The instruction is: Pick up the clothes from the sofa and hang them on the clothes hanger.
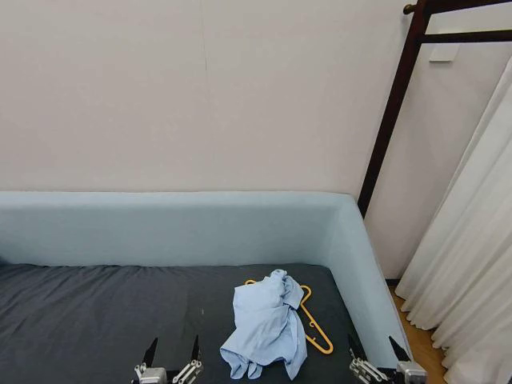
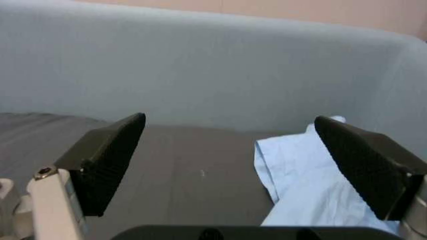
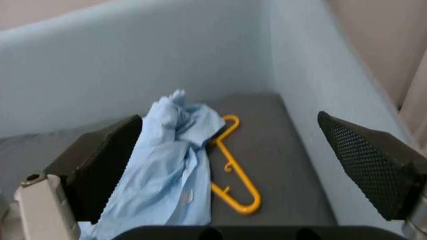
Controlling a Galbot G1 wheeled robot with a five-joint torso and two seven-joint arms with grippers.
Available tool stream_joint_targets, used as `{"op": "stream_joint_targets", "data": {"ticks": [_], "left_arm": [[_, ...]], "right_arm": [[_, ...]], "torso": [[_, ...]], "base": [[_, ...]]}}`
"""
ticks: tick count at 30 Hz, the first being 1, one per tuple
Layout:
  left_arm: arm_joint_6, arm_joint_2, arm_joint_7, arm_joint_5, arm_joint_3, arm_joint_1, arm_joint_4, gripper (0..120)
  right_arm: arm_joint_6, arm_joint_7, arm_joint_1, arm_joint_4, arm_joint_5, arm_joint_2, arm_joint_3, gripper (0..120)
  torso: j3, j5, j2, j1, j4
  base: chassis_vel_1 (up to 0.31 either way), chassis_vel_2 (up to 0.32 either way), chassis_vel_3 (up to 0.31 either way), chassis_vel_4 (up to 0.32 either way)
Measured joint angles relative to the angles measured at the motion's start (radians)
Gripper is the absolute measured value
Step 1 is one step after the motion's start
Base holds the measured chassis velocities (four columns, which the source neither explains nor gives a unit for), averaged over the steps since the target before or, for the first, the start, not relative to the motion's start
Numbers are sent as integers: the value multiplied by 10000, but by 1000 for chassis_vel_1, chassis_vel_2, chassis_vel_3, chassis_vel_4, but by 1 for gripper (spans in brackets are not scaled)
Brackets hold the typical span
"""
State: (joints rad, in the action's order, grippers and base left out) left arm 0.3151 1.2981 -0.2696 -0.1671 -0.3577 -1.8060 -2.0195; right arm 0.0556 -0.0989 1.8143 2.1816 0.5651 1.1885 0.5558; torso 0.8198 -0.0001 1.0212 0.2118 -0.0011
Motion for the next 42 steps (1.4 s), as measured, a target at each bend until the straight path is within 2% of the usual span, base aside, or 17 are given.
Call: {"op": "stream_joint_targets", "data": {"ticks": [1,2,5,8,11,12,14,17,18,22,23,27,35,38,42], "left_arm": [[21,-41,17,-15,49,26,66,100],[21,-41,17,-15,49,26,66,100],[26,-118,39,-46,231,81,197,100],[35,-145,50,-35,343,93,329,100],[144,-8,47,25,343,-85,449,100],[144,-8,47,25,343,-85,449,100],[234,99,44,100,299,-172,499,100],[285,217,42,192,281,-246,582,100],[285,217,42,192,281,-246,582,100],[310,297,32,260,212,-258,687,100],[310,297,32,260,212,-258,687,100],[311,336,5,261,95,-289,712,100],[345,506,-24,293,46,-353,743,100],[351,568,-30,308,50,-350,751,100],[358,699,-55,324,53,-344,762,100]], "right_arm": [[483,-94,-212,-2,635,-312,34,100],[483,-94,-212,-2,635,-312,34,100],[1338,-298,-1082,-240,1823,-1028,19,100],[1695,-446,-1910,-664,2310,-1452,-196,100],[2236,-616,-3412,-1393,2757,-2031,-966,100],[2236,-616,-3412,-1393,2757,-2031,-966,100],[2417,-715,-4189,-1856,2999,-2220,-1677,100],[2500,-734,-5856,-3068,3022,-2359,-3314,100],[2500,-734,-5856,-3068,3022,-2359,-3314,100],[2574,-707,-8162,-4918,2861,-1945,-5328,100],[2574,-707,-8162,-4918,2861,-1945,-5328,100],[2548,-519,-9597,-6484,2342,-1202,-6587,100],[2162,-161,-10778,-8525,1558,-332,-7343,100],[2088,-85,-10950,-8928,1453,-162,-7401,94],[2041,58,-11120,-9484,1345,156,-7424,77]], "torso": [[0,0,0,0,-4],[0,0,0,0,-4],[-1,-1,1,0,0],[0,0,0,0,-4],[1,-1,0,1,2],[1,-1,0,1,2],[0,0,-1,0,2],[0,1,-1,0,-2],[0,1,-1,0,-2],[2,-2,-2,1,1],[2,-2,-2,1,1],[1,-3,-2,1,0],[0,-4,-2,0,-2],[0,-2,-2,1,-1],[0,-2,-1,1,-2]], "base": [[0,0,0,0],[0,0,0,0],[0,0,0,0],[0,0,0,0],[0,0,0,0],[0,0,0,0],[0,0,0,0],[0,0,0,0],[0,0,0,0],[0,0,0,0],[0,0,0,0],[0,0,0,0],[0,0,0,0],[0,0,0,0],[0,0,0,0]]}}
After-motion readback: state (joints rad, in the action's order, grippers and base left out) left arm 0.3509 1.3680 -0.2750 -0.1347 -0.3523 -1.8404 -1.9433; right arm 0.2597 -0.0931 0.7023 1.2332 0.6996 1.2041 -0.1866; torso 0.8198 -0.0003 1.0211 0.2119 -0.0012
